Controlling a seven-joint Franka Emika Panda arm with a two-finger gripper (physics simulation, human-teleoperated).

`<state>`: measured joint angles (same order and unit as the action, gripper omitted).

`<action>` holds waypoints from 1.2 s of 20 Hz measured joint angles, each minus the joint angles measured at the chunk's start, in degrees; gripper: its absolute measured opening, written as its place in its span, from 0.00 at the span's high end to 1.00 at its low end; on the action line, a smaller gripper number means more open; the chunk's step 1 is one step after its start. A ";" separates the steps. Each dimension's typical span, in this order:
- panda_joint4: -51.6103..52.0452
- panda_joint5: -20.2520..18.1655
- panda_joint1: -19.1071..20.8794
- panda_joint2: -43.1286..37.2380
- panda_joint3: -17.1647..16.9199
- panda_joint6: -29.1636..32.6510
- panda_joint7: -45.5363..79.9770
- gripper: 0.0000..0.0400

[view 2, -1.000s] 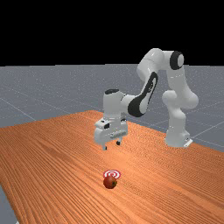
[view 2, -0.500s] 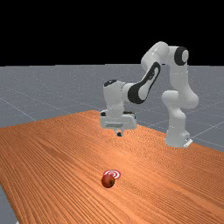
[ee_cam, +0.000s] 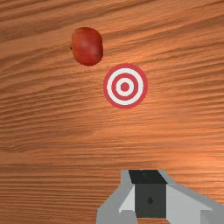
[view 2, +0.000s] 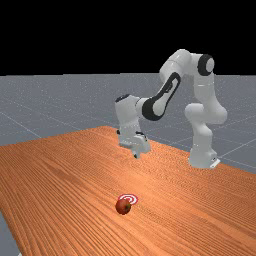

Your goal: Pick the apple to the marker

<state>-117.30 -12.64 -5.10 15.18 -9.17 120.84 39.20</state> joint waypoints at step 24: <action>37.95 3.44 -6.10 37.52 1.29 2.00 10.32 0.30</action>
<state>-79.35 -9.20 -11.20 52.71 -7.88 122.84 49.51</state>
